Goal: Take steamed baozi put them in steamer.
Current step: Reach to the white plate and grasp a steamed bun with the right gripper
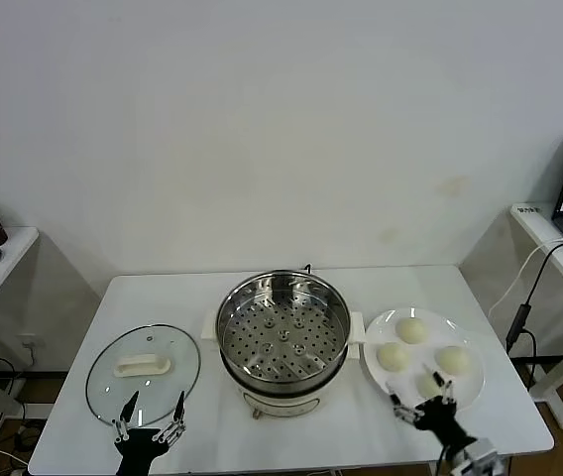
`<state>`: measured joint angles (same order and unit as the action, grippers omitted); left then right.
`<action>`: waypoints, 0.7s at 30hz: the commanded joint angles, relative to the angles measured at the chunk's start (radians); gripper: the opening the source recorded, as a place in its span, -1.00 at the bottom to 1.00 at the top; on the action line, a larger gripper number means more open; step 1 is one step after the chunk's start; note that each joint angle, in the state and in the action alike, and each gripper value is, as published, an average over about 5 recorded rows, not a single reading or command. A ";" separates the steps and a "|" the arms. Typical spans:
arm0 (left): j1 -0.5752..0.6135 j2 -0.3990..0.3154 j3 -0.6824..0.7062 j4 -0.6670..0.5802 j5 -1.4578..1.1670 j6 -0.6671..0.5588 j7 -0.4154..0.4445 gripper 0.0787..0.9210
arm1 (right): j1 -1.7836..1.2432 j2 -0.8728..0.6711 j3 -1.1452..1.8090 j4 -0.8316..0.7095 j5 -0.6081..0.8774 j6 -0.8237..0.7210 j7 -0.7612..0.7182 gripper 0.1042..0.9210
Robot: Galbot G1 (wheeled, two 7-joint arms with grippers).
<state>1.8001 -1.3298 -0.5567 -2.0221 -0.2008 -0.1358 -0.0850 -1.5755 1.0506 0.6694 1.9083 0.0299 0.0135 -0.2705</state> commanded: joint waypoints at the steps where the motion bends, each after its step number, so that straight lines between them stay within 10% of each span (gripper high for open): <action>1: -0.027 -0.003 -0.009 0.011 0.005 -0.008 0.012 0.77 | 0.198 -0.326 0.049 -0.101 -0.193 -0.033 -0.168 0.76; 21: -0.019 -0.037 -0.036 0.003 0.029 -0.024 0.005 0.77 | 1.205 -0.455 -0.832 -0.660 -0.435 0.059 -0.740 0.76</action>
<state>1.7859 -1.3636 -0.5846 -2.0219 -0.1771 -0.1597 -0.0770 -0.8290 0.6305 0.2357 1.4999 -0.3310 0.0459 -0.7656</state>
